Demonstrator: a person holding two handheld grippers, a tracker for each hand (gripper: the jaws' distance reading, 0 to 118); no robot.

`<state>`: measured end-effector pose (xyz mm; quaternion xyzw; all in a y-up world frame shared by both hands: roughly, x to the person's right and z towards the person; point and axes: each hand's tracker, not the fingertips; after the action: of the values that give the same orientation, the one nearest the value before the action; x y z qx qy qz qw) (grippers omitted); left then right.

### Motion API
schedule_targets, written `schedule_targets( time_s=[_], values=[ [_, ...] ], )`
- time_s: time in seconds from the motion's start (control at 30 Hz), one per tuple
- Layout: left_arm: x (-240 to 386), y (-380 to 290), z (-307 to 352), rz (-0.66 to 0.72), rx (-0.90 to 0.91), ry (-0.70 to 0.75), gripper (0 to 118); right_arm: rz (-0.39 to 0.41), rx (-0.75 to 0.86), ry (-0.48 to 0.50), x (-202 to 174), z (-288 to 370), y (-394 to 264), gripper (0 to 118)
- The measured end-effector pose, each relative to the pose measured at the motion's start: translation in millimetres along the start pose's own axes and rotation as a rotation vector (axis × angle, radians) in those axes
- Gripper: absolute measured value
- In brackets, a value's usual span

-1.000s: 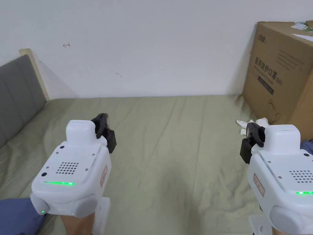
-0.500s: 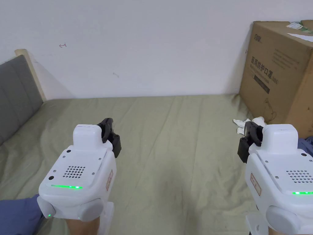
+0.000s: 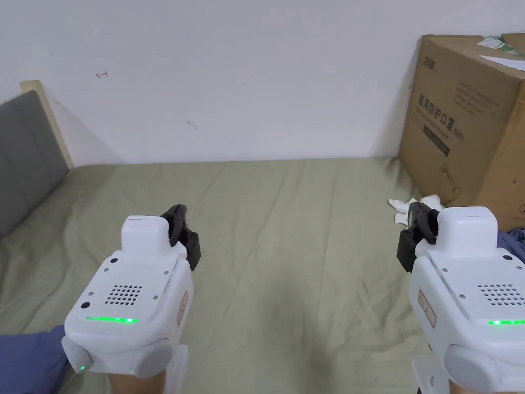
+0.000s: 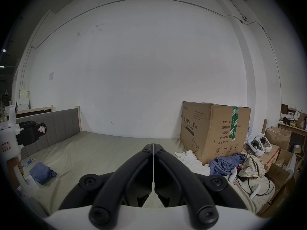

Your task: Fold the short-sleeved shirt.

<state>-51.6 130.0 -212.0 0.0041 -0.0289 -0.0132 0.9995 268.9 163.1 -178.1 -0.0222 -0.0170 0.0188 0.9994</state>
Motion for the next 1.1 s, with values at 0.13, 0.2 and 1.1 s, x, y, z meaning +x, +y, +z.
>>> schedule_targets(
  time_s=[0.13, 0.2, 1.1],
  values=[
    [-2.3, -0.8, -0.3, 0.005, -0.007, 0.002, 6, -0.003, 0.001, 0.001, 0.4, 0.0, -0.2, 3],
    [-2.5, -0.9, -0.1, 0.005, -0.005, 0.005, 6, -0.001, 0.0, 0.0, 0.1, 0.5, -0.1, 3],
    [-8.1, -1.2, 2.9, 0.0, -0.003, 0.012, 6, 0.013, -0.004, 0.004, -4.4, 3.5, -0.5, 3]
  ],
)
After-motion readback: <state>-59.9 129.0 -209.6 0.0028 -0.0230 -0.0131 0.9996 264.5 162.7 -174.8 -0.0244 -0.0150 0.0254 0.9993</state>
